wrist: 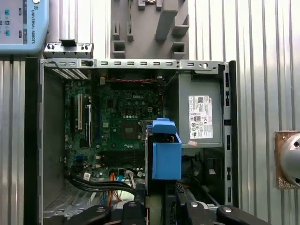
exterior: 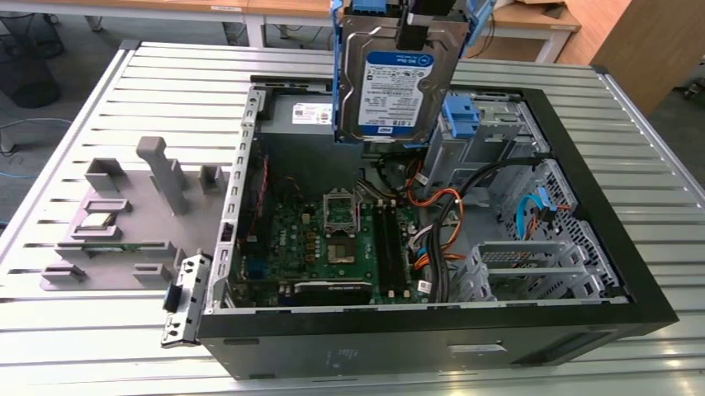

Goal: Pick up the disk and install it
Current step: 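Pick up the disk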

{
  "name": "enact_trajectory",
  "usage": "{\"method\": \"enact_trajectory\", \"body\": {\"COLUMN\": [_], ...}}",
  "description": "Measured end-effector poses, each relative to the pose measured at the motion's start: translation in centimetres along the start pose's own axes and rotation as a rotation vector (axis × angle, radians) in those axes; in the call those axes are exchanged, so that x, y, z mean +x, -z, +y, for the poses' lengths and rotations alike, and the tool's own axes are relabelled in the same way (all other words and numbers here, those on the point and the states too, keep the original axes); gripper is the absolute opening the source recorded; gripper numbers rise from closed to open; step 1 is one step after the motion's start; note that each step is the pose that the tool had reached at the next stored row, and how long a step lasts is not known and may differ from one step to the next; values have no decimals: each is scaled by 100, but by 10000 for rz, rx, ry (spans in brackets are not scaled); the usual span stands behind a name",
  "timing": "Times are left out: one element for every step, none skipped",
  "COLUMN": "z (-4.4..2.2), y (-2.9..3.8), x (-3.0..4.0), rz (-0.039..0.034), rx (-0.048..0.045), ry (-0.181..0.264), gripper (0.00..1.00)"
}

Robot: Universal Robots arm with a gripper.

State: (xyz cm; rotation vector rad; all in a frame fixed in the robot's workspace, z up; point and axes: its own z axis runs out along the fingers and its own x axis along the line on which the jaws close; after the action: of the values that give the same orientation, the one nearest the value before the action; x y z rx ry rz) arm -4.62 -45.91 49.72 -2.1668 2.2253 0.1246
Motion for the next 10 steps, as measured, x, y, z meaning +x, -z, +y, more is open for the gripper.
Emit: {"method": "enact_trajectory", "body": {"z": [-1, -2, -3, -4, -5, -6, -8, -9, -9, -10], "y": [1, 2, 3, 5, 6, 7, 9, 9, 11, 12], "x": [13, 26, 40, 56, 72, 86, 100, 115, 128, 140], "rz": [5, 10, 14, 18, 23, 28, 33, 37, 42, 48], "rx": [0, 0, 1, 1, 1, 1, 2, 2, 3, 3], "ry": [-2, -3, -6, -8, -11, -13, -15, -17, -19, -21], "gripper": [35, 35, 35, 35, 35, 35, 35, 35, 35, 35]}}
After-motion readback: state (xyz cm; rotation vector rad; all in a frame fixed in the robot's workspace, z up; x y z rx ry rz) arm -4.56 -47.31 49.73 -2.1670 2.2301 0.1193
